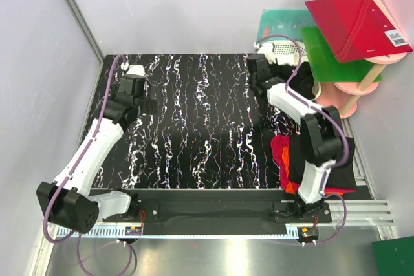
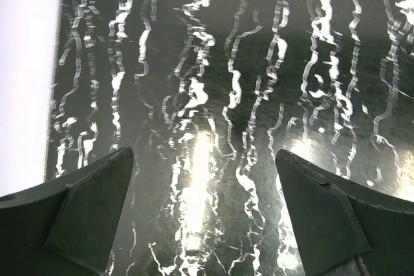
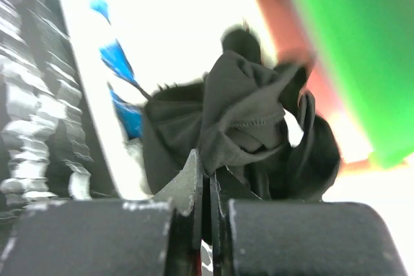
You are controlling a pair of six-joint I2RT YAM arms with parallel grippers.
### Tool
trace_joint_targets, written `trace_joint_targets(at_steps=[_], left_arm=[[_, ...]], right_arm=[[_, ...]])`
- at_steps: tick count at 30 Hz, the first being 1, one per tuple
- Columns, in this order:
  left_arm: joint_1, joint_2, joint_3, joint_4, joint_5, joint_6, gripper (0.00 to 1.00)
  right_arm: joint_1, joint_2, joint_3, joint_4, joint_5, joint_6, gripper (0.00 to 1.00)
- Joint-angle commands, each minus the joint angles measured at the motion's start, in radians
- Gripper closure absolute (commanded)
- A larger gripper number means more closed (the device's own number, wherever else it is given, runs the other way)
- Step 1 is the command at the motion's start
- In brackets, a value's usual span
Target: Fold and stack the t-shirts
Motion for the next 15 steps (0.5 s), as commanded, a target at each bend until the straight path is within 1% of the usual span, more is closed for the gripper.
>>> trace_joint_targets(at_steps=[1, 2, 4, 5, 6, 8, 10, 11, 12, 15], left_arm=[[0.004, -0.087, 0.017, 0.006, -0.171, -0.049, 0.01], [0.004, -0.107, 0.014, 0.014, -0.238, -0.058, 0.01], [0.007, -0.177, -0.005, 0.032, -0.307, -0.078, 0.01], [0.01, -0.202, -0.014, 0.058, -0.359, -0.081, 0.01], [0.016, -0.254, -0.031, 0.075, -0.376, -0.087, 0.01], [0.045, -0.303, -0.051, 0.121, -0.393, -0.092, 0.01], [0.073, -0.348, -0.077, 0.145, -0.383, -0.09, 0.01], [0.076, -0.346, -0.078, 0.149, -0.374, -0.087, 0.01], [0.076, -0.336, -0.077, 0.146, -0.372, -0.084, 0.01], [0.078, -0.28, -0.051, 0.11, -0.352, -0.086, 0.01]], right_arm=[[0.174, -0.224, -0.065, 0.5, 0.083, -0.282, 1.0], [0.193, -0.238, -0.059, 0.505, 0.042, -0.284, 1.0], [0.225, -0.271, -0.023, 0.449, -0.002, -0.24, 1.0], [0.26, -0.279, -0.007, 0.423, -0.077, -0.22, 1.0], [0.277, -0.281, 0.011, 0.351, -0.111, -0.195, 1.0], [0.346, -0.269, 0.069, 0.286, -0.195, -0.155, 1.0], [0.403, -0.237, 0.111, 0.243, -0.211, -0.177, 1.0], [0.427, -0.227, 0.122, 0.216, -0.246, -0.186, 1.0], [0.481, -0.223, 0.128, 0.212, -0.26, -0.194, 1.0], [0.547, -0.23, 0.14, 0.195, -0.348, -0.183, 1.0]])
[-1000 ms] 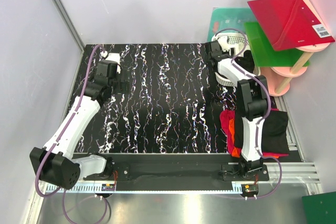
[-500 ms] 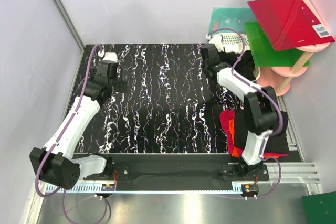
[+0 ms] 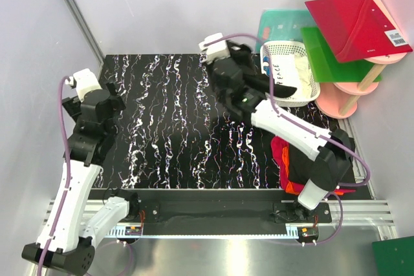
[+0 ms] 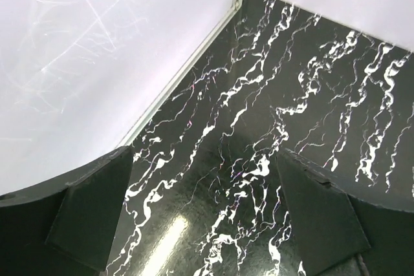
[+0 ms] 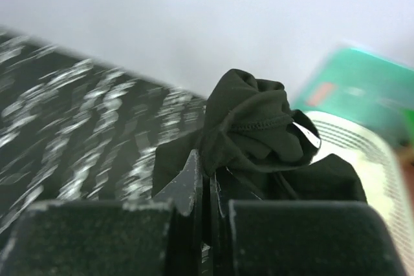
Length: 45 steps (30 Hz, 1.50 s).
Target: Fold and stack the t-shirts
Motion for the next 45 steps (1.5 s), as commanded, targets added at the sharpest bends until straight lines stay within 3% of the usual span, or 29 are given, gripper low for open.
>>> trace_joint_targets(at_steps=[1, 3, 7, 13, 16, 21, 27, 32, 35, 41, 44, 45], left_arm=[[0.001, 0.093, 0.016, 0.008, -0.005, -0.01, 0.01], [0.001, 0.118, 0.023, 0.0, 0.002, -0.01, 0.01], [0.001, 0.121, 0.023, -0.006, 0.017, -0.012, 0.01], [0.001, 0.126, 0.023, -0.013, 0.028, -0.01, 0.01], [0.001, 0.124, 0.025, -0.014, 0.032, -0.013, 0.01], [0.001, 0.133, 0.028, -0.018, 0.048, -0.013, 0.01], [0.001, 0.14, 0.029, -0.026, 0.057, -0.018, 0.01], [0.001, 0.15, 0.034, -0.032, 0.054, -0.018, 0.01], [0.001, 0.156, 0.039, -0.037, 0.051, -0.016, 0.01], [0.001, 0.183, 0.054, -0.053, 0.066, -0.026, 0.01], [0.001, 0.206, 0.08, -0.079, 0.098, -0.03, 0.01], [0.001, 0.212, 0.088, -0.101, 0.129, -0.033, 0.01]], right_arm=[[0.107, -0.023, 0.05, -0.038, -0.176, 0.02, 1.0], [0.11, -0.058, 0.044, -0.038, -0.231, 0.053, 1.0], [0.11, -0.143, -0.006, 0.004, -0.189, 0.026, 1.0], [0.105, -0.153, -0.06, 0.143, 0.162, -0.223, 1.0], [0.09, -0.198, -0.114, 0.266, 0.251, -0.329, 1.0], [0.02, -0.345, -0.164, 0.297, 0.266, -0.334, 1.0], [-0.026, -0.398, -0.171, 0.303, 0.226, -0.313, 1.0], [-0.026, -0.296, -0.148, 0.024, -0.004, -0.043, 1.0], [-0.02, -0.178, -0.198, -0.027, -0.288, 0.128, 1.0], [0.064, 0.278, -0.081, -0.022, -0.524, 0.348, 0.99], [0.116, 0.446, 0.051, -0.064, -0.74, 0.389, 0.82], [0.137, 0.464, 0.085, -0.074, -0.768, 0.392, 0.33]])
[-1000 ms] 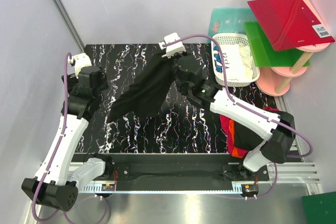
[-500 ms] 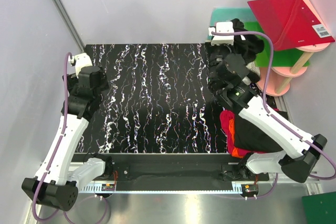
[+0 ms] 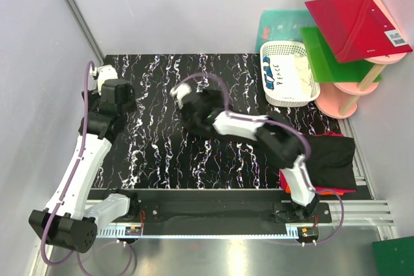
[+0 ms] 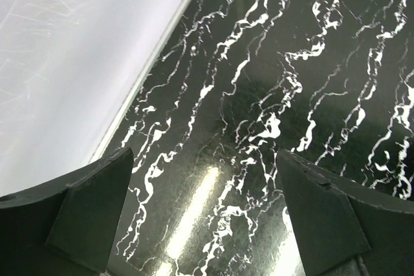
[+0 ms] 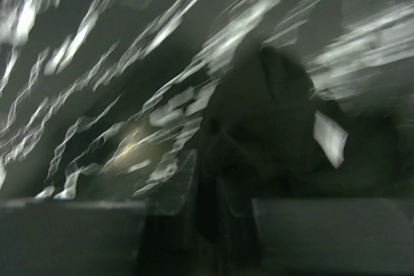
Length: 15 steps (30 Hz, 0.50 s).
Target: Fold and stack the t-shirts
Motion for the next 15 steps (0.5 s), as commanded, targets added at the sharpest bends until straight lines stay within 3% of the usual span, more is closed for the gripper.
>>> trace_joint_targets(at_steps=[1, 3, 5, 9, 12, 15], left_arm=[[0.001, 0.031, 0.081, -0.029, 0.09, -0.029, 0.01], [0.001, 0.039, 0.083, -0.049, 0.209, -0.041, 0.01], [-0.001, 0.055, 0.058, -0.044, 0.29, -0.076, 0.01], [-0.016, 0.16, 0.044, -0.017, 0.467, -0.147, 0.01], [-0.111, 0.291, 0.051, 0.02, 0.447, -0.2, 0.01], [-0.188, 0.403, 0.051, 0.075, 0.439, -0.239, 0.01]], right_arm=[[0.102, 0.099, 0.142, -0.034, -0.287, 0.127, 0.19], [0.132, 0.058, 0.072, -0.007, -0.174, 0.106, 0.01], [0.133, -0.046, -0.038, 0.059, -0.08, 0.097, 0.0], [0.128, -0.237, -0.183, 0.116, 0.269, 0.02, 0.0], [0.122, -0.367, -0.276, 0.163, 0.423, -0.061, 0.0], [0.091, -0.464, -0.353, 0.196, 0.471, -0.066, 0.0]])
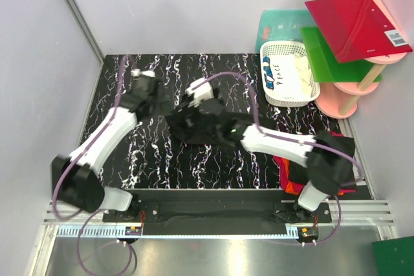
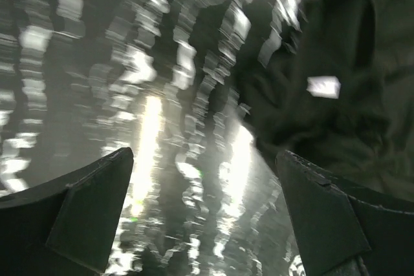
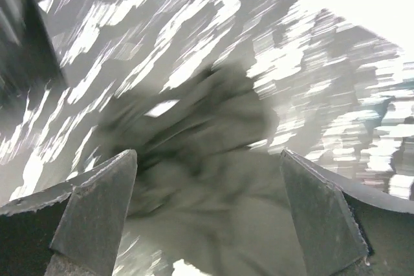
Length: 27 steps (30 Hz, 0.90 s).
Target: Fold and stack the t-shirts
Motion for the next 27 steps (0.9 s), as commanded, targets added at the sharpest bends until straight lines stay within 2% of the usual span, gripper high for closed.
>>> trace_joint_targets(at_steps=[1, 6, 10, 19, 27], left_arm=[[-0.101, 0.138, 0.016, 0.099, 0.068, -0.087, 0.01], [-0.156, 0.28, 0.06, 0.15, 0.048, -0.087, 0.01], [-0.173, 0.318, 0.103, 0.17, 0.053, -0.067, 0.03], [-0.269, 0.211, 0.093, 0.203, 0.034, -0.063, 0.02], [-0.289, 0.401, 0.194, 0.21, 0.047, -0.049, 0.02]], right_arm=[[-0.056, -0.149, -0.094, 0.106, 0.223, -0.047, 0.0], [-0.097, -0.174, -0.167, 0.092, 0.235, -0.024, 0.0], [-0.1, -0.178, -0.203, 0.086, 0.224, 0.019, 0.0], [-0.103, -0.166, -0.246, 0.08, 0.241, 0.054, 0.0], [-0.117, -0.151, -0.246, 0.068, 0.278, 0.073, 0.0]])
